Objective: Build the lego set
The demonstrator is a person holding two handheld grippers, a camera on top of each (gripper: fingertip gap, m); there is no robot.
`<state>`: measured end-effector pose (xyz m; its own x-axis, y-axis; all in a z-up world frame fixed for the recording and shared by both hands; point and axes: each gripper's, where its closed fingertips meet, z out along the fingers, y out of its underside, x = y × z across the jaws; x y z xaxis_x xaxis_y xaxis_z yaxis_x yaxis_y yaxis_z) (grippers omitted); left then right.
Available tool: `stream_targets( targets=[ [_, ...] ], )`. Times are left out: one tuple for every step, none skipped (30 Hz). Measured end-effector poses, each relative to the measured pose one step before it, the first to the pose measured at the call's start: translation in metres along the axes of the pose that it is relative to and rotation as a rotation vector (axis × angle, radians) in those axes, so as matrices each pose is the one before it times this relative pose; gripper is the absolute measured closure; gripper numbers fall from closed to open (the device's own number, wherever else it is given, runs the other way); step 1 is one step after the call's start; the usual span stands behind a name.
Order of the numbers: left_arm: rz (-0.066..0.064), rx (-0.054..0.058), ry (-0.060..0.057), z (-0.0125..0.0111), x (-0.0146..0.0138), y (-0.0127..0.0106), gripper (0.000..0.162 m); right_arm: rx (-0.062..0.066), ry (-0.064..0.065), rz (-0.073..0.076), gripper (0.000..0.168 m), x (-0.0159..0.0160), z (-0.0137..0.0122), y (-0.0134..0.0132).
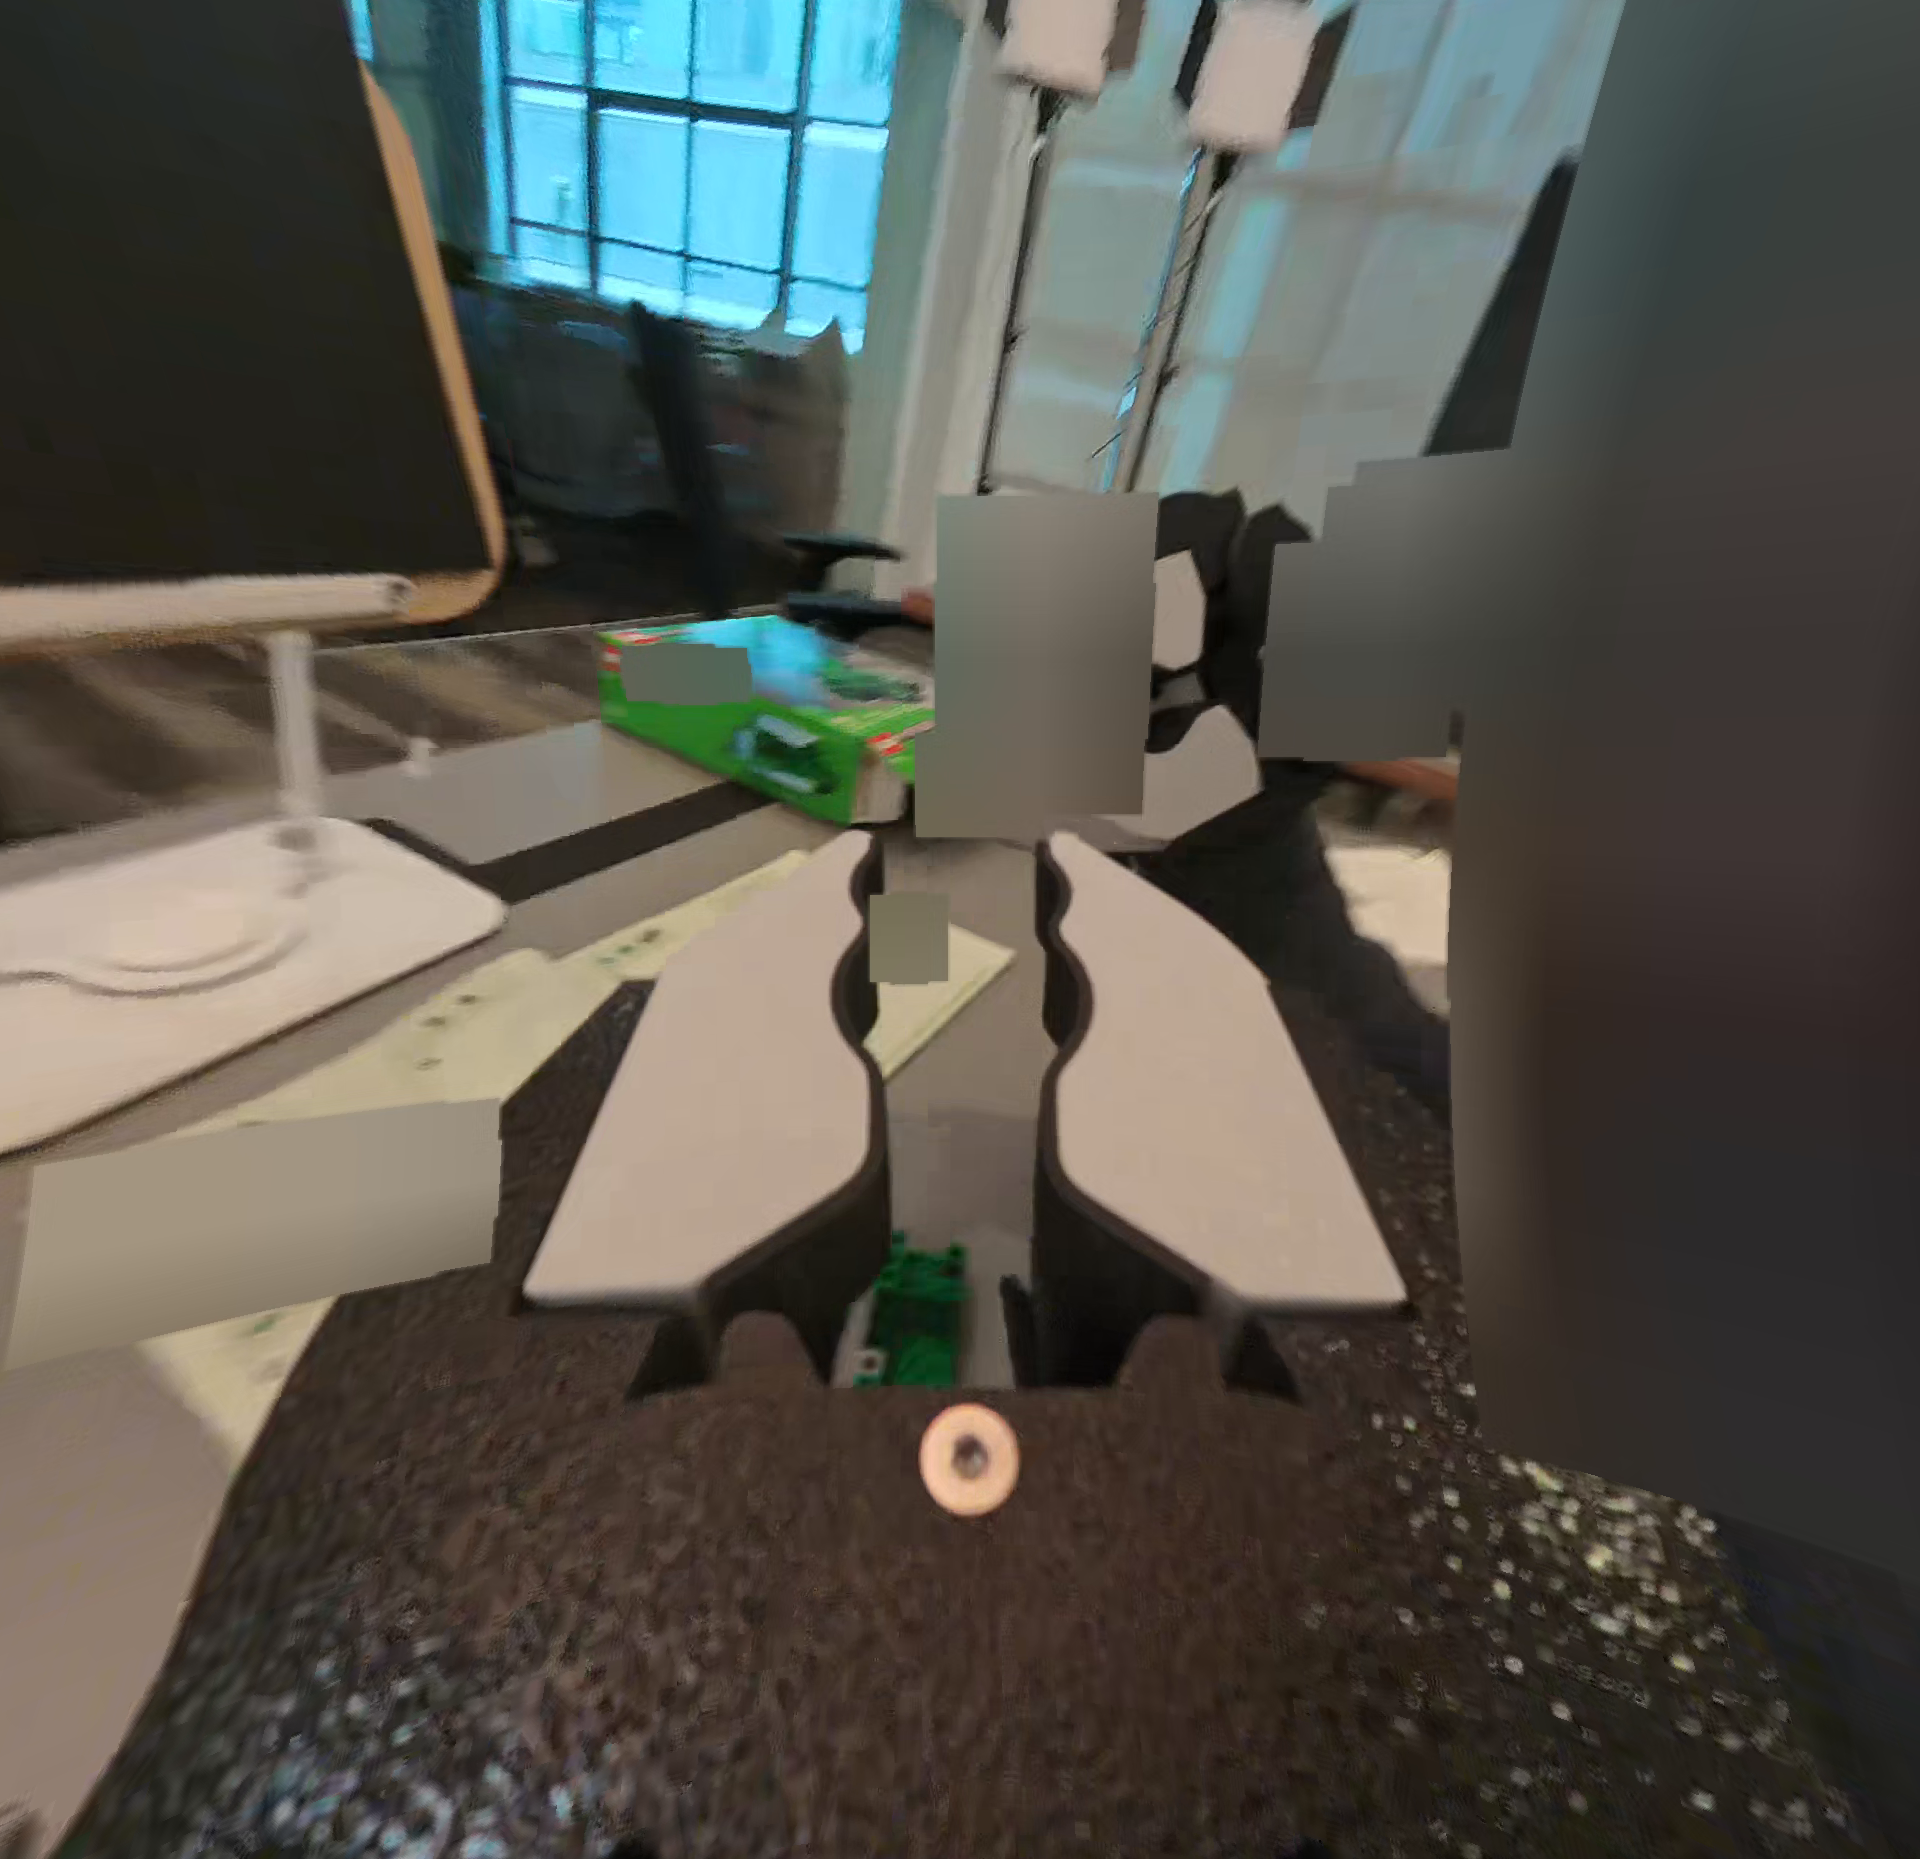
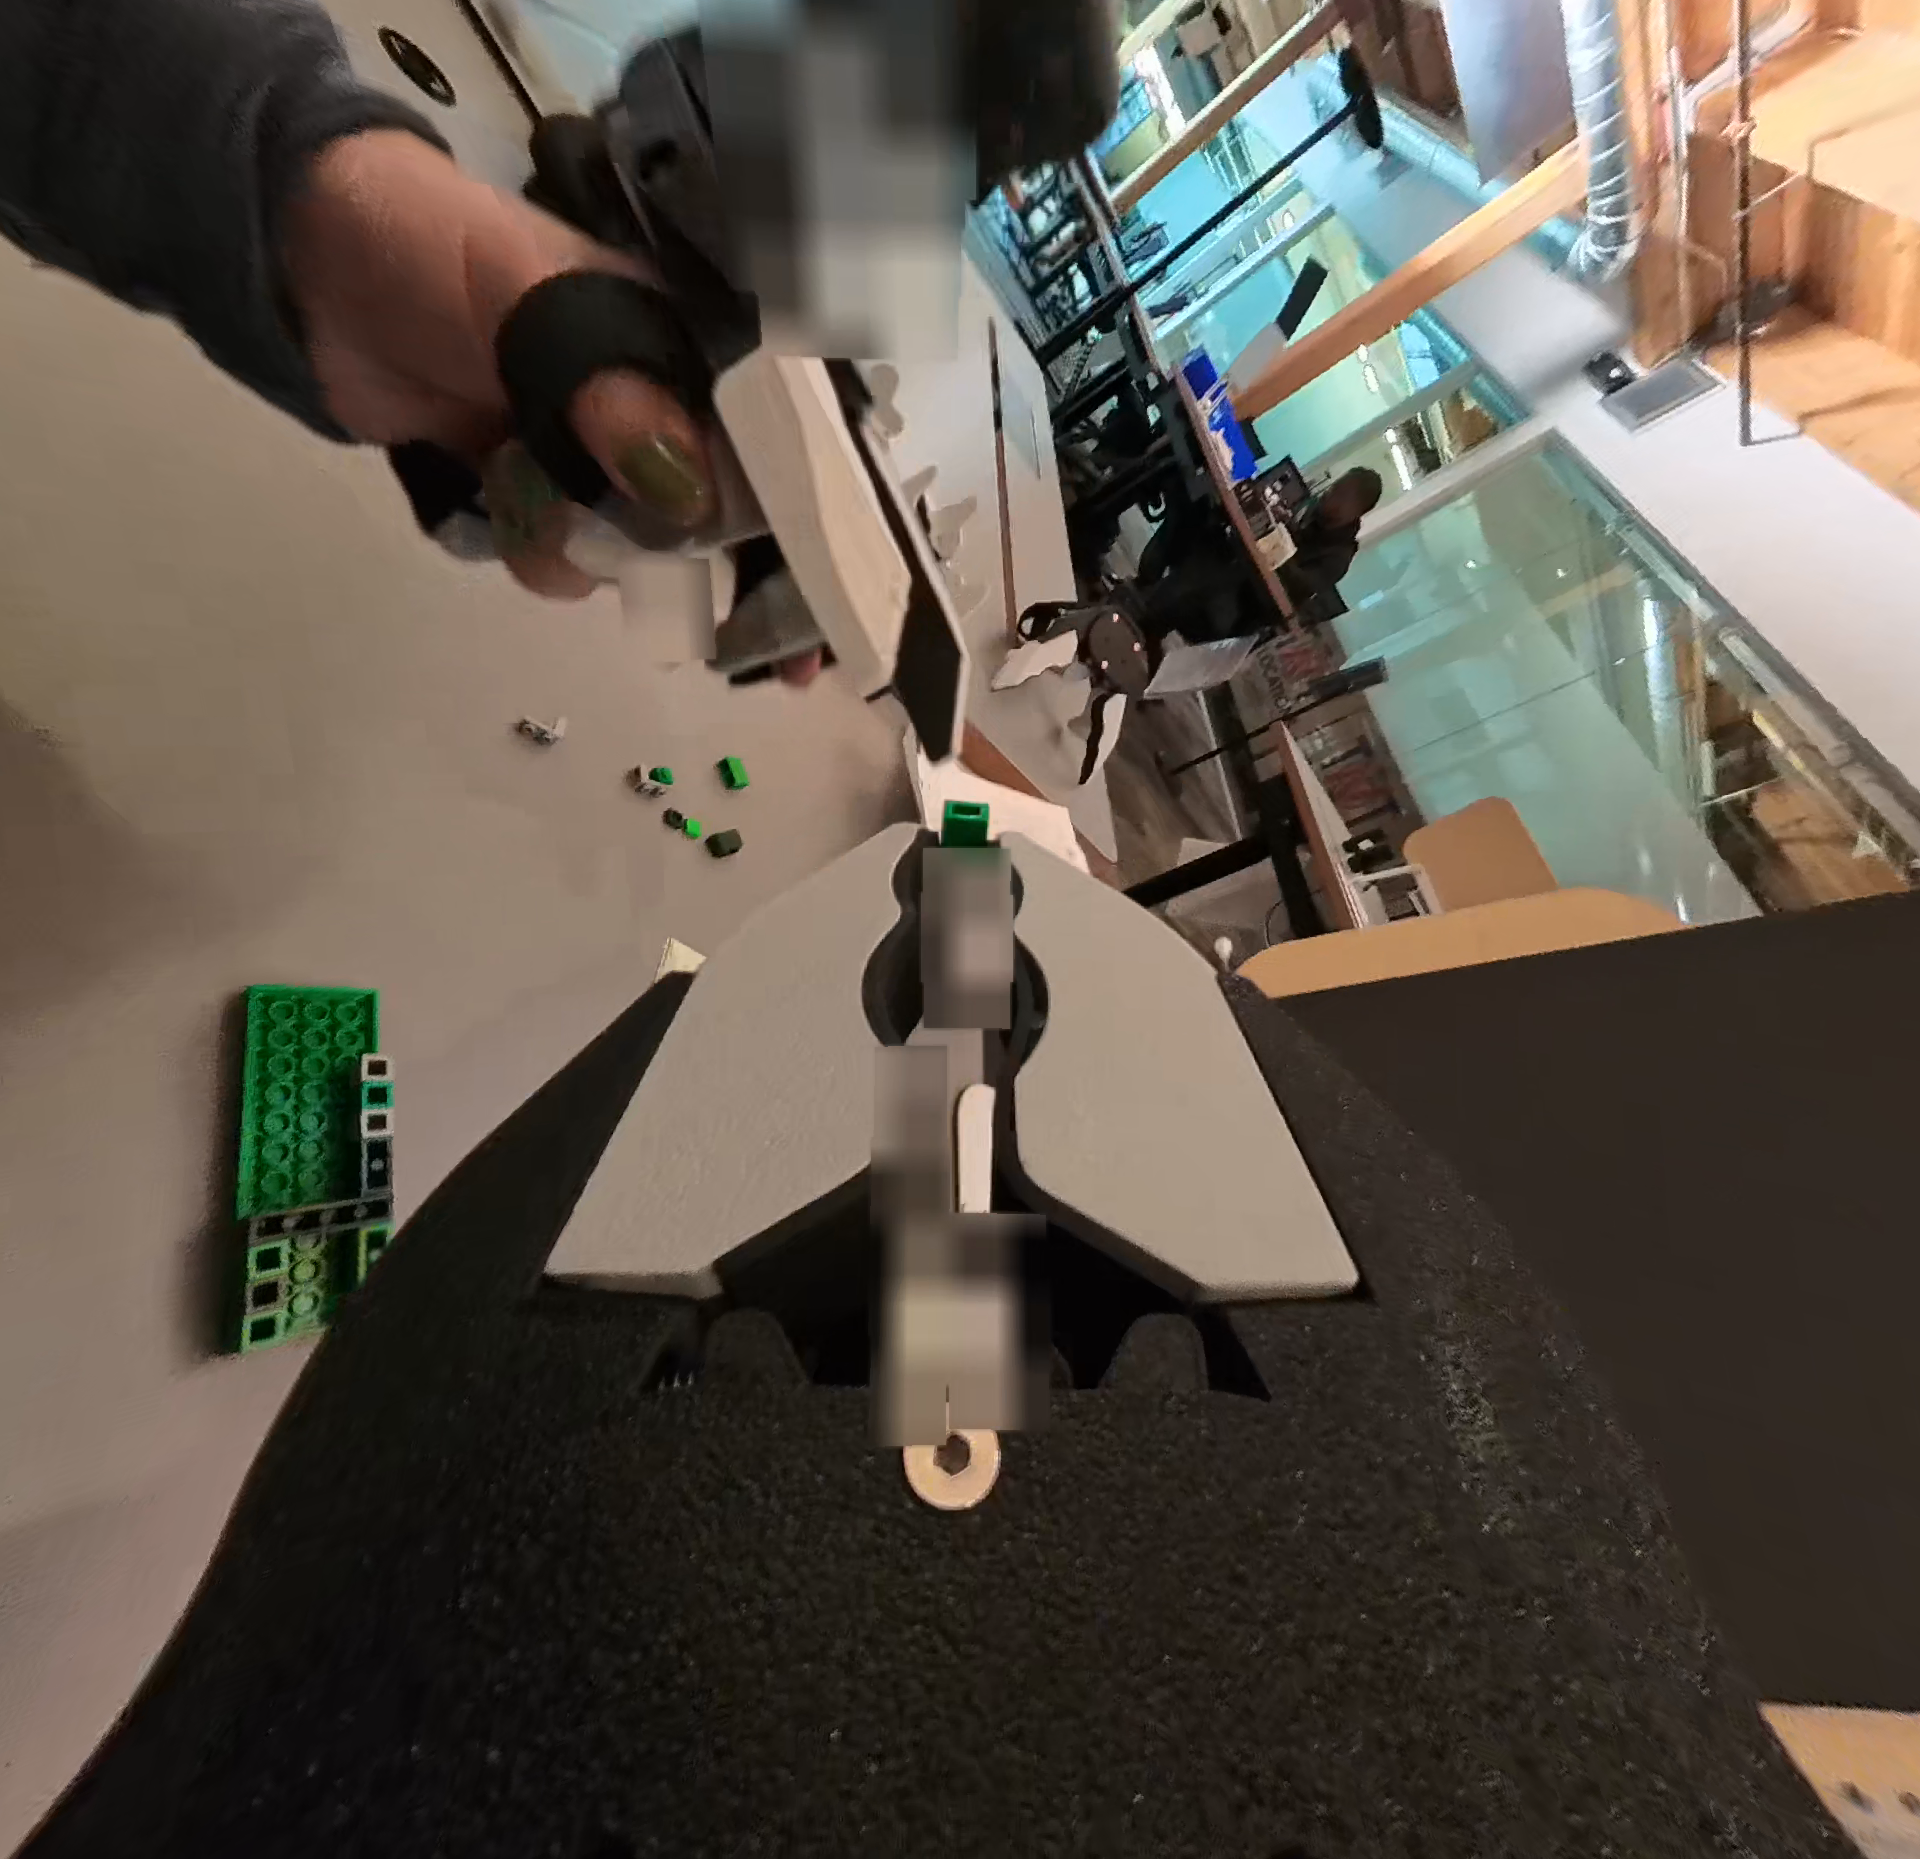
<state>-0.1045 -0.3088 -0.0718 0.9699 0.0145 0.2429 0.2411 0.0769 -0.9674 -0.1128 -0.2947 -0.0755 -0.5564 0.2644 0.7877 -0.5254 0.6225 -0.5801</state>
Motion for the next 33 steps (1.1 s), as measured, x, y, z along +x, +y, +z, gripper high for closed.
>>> stream_targets(
  targets=[
    [0.0651, -0.0293, -0.0467, 0.00059, 0.00064, -0.00104, 0.136, -0.0122, 0.0037, -0.0104, 0.160, 0.00018, -0.00012, 0.00194],
    [0.0342, -0.0184, -0.0341, 0.00123, 0.00151, -0.00251, 0.137, -0.0155, 0.0036, -0.0124, 0.160, -0.00009, 0.00032, 0.00172],
    [0.0187, -0.0055, -0.0199, 0.00142, 0.00261, -0.00368, 0.137, -0.0190, 0.0002, -0.0129, 0.160, -0.00072, 0.00091, 0.00147],
    [0.0182, -0.0056, -0.0213, 0.00131, 0.00195, -0.00325, 0.141, -0.0165, 0.0009, -0.0143, 0.160, -0.00075, 0.00131, 0.00082],
    [0.0182, -0.0176, -0.0476, 0.00100, -0.00250, -0.00088, 0.145, -0.0153, 0.0014, -0.0153, 0.160, -0.00075, 0.00140, 0.00053],
    [0.0091, -0.0264, -0.0586, 0.00090, -0.00523, 0.00084, 0.148, -0.0182, 0.0031, -0.0164, 0.160, -0.00062, 0.00148, 0.00078],
    [-0.0042, -0.0321, -0.0415, 0.00124, -0.00402, 0.00228, 0.148, -0.0199, 0.0119, -0.0205, 0.160, 0.00059, 0.00138, 0.00104],
    [-0.0127, -0.0369, -0.0222, 0.00189, -0.00231, 0.00347, 0.147, -0.0157, 0.0181, -0.0241, 0.160, 0.00122, 0.00113, 0.00048],
    [-0.0149, -0.0352, -0.0122, 0.00241, -0.00177, 0.00382, 0.145, -0.0113, 0.0200, -0.0255, 0.160, 0.00154, 0.00079, -0.00014],
    [-0.0129, -0.0246, -0.0061, 0.00252, -0.00099, 0.00301, 0.143, -0.0088, 0.0159, -0.0241, 0.160, 0.00096, 0.00079, -0.00040],
    [-0.0078, -0.0117, -0.0020, 0.00229, -0.00039, 0.00152, 0.142, -0.0077, 0.0081, -0.0177, 0.161, 0.00017, 0.00087, -0.00061],
    [-0.0031, -0.0008, -0.0003, 0.00139, 0.00009, 0.00019, 0.144, -0.0088, 0.0051, -0.0148, 0.160, -0.00017, 0.00093, -0.00055],
    [0.0007, 0.0058, -0.0015, 0.00046, 0.00021, -0.00081, 0.143, -0.0162, 0.0032, -0.0157, 0.160, -0.00034, 0.00104, 0.00074],
    [0.0029, 0.0046, -0.0031, -0.00014, -0.00005, -0.00095, 0.145, -0.0119, 0.0036, -0.0137, 0.160, -0.00029, 0.00073, 0.00055],
    [0.0034, 0.0002, -0.0032, -0.00004, -0.00008, -0.00035, 0.147, -0.0019, 0.0031, -0.0073, 0.160, -0.00007, 0.00057, -0.00055],
    [0.0021, -0.0030, -0.0009, 0.00022, 0.00016, 0.00005, 0.148, 0.0029, -0.0002, -0.0018, 0.160, -0.00021, 0.00020, -0.00095],
    [-0.0012, -0.0051, 0.0011, 0.00038, 0.00019, 0.00050, 0.149, -0.0032, 0.0003, -0.0026, 0.160, -0.00010, 0.00026, 0.00008],
    [-0.0036, -0.0062, 0.0014, 0.00045, -0.00006, 0.00056, 0.150, -0.0060, 0.0006, -0.0065, 0.160, -0.00028, 0.00040, 0.00065],
    [-0.0044, -0.0060, 0.0016, 0.00055, -0.00018, 0.00058, 0.151, -0.0059, 0.0008, -0.0074, 0.160, -0.00037, 0.00045, 0.00069],
    [-0.0054, -0.0052, 0.0050, 0.00051, 0.00029, 0.00048, 0.154, -0.0061, 0.0017, -0.0065, 0.160, -0.00024, 0.00046, 0.00060],
    [-0.0066, -0.0047, 0.0006, 0.00048, -0.00032, 0.00041, 0.155, -0.0077, 0.0029, -0.0072, 0.160, -0.00001, 0.00068, 0.00063],
    [-0.0029, -0.0055, -0.0052, 0.00063, -0.00097, 0.00061, 0.155, -0.0097, 0.0030, -0.0109, 0.160, -0.00016, 0.00064, 0.00078],
    [0.0013, -0.0049, -0.0055, 0.00038, -0.00077, 0.00057, 0.155, -0.0096, 0.0017, -0.0114, 0.161, -0.00044, 0.00063, 0.00064],
    [0.0017, -0.0044, -0.0046, 0.00030, -0.00079, 0.00082, 0.155, -0.0101, 0.0021, -0.0102, 0.160, -0.00035, 0.00076, 0.00053],
    [-0.0039, -0.0039, -0.0011, 0.00050, -0.00049, 0.00105, 0.155, -0.0126, -0.0015, -0.0112, 0.161, -0.00094, 0.00058, 0.00050],
    [-0.0122, 0.0023, 0.0028, 0.00038, -0.00038, 0.00044, 0.155, -0.0159, -0.0010, -0.0170, 0.161, -0.00080, 0.00033, 0.00069],
    [-0.0140, 0.0090, 0.0060, -0.00019, -0.00023, -0.00035, 0.155, -0.0136, 0.0065, -0.0189, 0.161, 0.00031, 0.00006, 0.00021],
    [-0.0131, 0.0105, 0.0077, -0.00069, -0.00008, -0.00085, 0.155, -0.0087, 0.0097, -0.0160, 0.161, 0.00102, 0.00018, -0.00041],
    [-0.0130, 0.0086, 0.0084, -0.00067, -0.00006, -0.00102, 0.154, -0.0043, 0.0097, -0.0126, 0.160, 0.00096, 0.00006, -0.00077],
    [-0.0124, 0.0047, 0.0079, -0.00050, 0.00002, -0.00061, 0.154, 0.0053, 0.0061, -0.0087, 0.160, 0.00046, 0.00018, -0.00178],
    [-0.0073, 0.0003, 0.0035, -0.00048, -0.00036, -0.00012, 0.154, 0.0075, 0.0090, -0.0031, 0.161, 0.00098, 0.00030, -0.00188],
    [-0.0001, -0.0049, -0.0009, -0.00040, -0.00038, 0.00038, 0.154, 0.0014, 0.0014, -0.0024, 0.161, -0.00009, 0.00051, -0.00027],
    [0.0063, -0.0082, -0.0052, -0.00023, -0.00047, 0.00070, 0.155, 0.0041, -0.0016, 0.0015, 0.161, -0.00053, 0.00056, -0.00027]
  ],
)
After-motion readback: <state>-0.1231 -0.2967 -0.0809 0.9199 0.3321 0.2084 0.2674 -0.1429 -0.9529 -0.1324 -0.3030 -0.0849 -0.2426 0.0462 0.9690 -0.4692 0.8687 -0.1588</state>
